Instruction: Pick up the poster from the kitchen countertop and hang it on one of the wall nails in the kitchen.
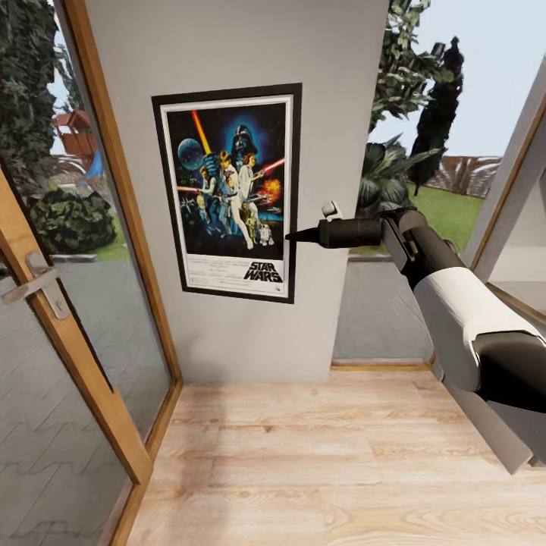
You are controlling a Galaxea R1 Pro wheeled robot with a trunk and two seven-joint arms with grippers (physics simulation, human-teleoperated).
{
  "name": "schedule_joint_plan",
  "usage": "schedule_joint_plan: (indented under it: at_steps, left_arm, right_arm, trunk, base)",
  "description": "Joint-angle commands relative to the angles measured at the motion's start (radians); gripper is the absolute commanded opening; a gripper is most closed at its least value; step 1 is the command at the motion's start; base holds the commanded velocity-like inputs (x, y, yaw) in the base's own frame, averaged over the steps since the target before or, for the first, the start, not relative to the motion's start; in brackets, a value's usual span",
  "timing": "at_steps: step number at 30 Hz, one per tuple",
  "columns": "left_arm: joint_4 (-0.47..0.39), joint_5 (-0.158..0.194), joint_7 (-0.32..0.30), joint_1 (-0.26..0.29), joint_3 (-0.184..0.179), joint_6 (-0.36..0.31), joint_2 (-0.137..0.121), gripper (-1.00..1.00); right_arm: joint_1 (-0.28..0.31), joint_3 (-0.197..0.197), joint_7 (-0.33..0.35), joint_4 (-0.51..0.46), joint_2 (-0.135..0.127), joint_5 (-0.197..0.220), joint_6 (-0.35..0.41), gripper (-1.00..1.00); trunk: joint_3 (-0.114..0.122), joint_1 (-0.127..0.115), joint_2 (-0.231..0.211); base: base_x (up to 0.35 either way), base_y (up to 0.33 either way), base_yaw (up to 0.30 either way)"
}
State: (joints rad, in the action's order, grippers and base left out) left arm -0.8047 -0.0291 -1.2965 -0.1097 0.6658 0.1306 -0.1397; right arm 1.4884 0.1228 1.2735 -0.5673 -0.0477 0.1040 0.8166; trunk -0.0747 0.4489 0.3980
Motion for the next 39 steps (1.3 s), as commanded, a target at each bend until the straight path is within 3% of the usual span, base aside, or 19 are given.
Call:
schedule_joint_plan:
  at_steps: [1,39]
  left_arm:
    - [-0.001,-0.003,-0.001,0.0,0.001,0.01,0.0,1.0]
    - [-0.001,-0.003,0.0,0.0,0.028,0.003,0.0,1.0]
  right_arm:
    - [0.001,0.006,-0.002,0.0,-0.001,0.012,0.009,-1.0]
    - [0.001,0.004,-0.003,0.001,-0.001,0.013,0.009,-1.0]
  trunk:
    - [-0.002,0.001,0.002]
    - [-0.002,0.001,0.002]
  base:
    - [0.233,0.0,0.0]
    - [0.078,0.0,0.0]
